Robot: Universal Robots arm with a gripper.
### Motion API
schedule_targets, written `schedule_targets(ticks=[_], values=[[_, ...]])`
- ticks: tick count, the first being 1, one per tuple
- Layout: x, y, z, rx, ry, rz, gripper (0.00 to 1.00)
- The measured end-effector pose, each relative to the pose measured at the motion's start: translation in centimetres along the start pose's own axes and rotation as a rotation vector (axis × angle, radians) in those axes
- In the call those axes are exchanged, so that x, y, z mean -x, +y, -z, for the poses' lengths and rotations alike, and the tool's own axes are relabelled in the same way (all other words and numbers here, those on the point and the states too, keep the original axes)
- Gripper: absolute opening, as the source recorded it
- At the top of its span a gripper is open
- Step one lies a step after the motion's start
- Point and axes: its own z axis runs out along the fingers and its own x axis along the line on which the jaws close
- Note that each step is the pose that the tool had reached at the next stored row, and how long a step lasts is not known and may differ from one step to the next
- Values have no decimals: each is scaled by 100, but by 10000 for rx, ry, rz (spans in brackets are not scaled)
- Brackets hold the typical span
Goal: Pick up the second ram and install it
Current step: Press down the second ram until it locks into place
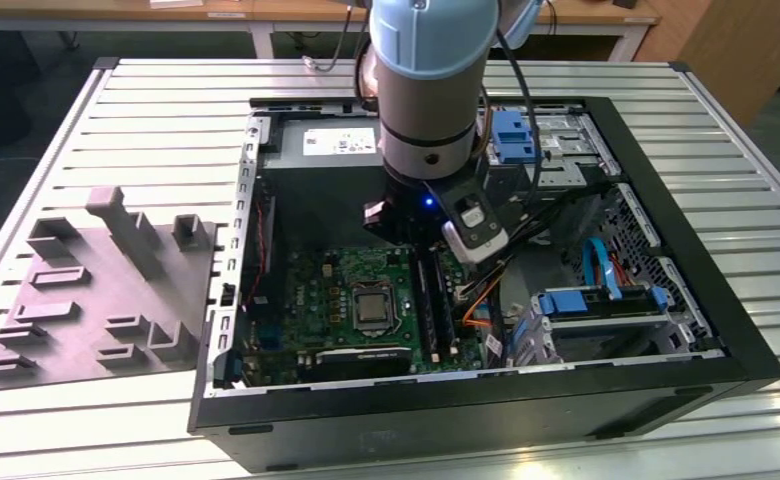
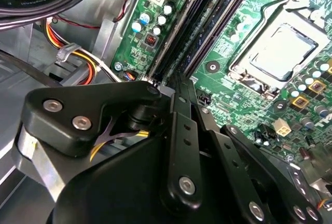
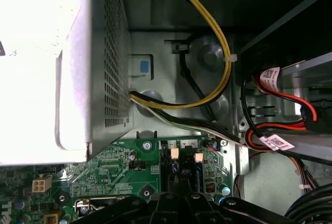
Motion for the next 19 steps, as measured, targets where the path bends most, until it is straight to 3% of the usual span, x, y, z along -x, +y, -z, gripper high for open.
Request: schedule_targets(ticks=[12, 17, 19], values=[[-2, -2, -17, -2, 0, 0, 10], [8, 9, 90, 2, -1, -1, 10], [9, 10, 96, 5, -3, -1, 10]])
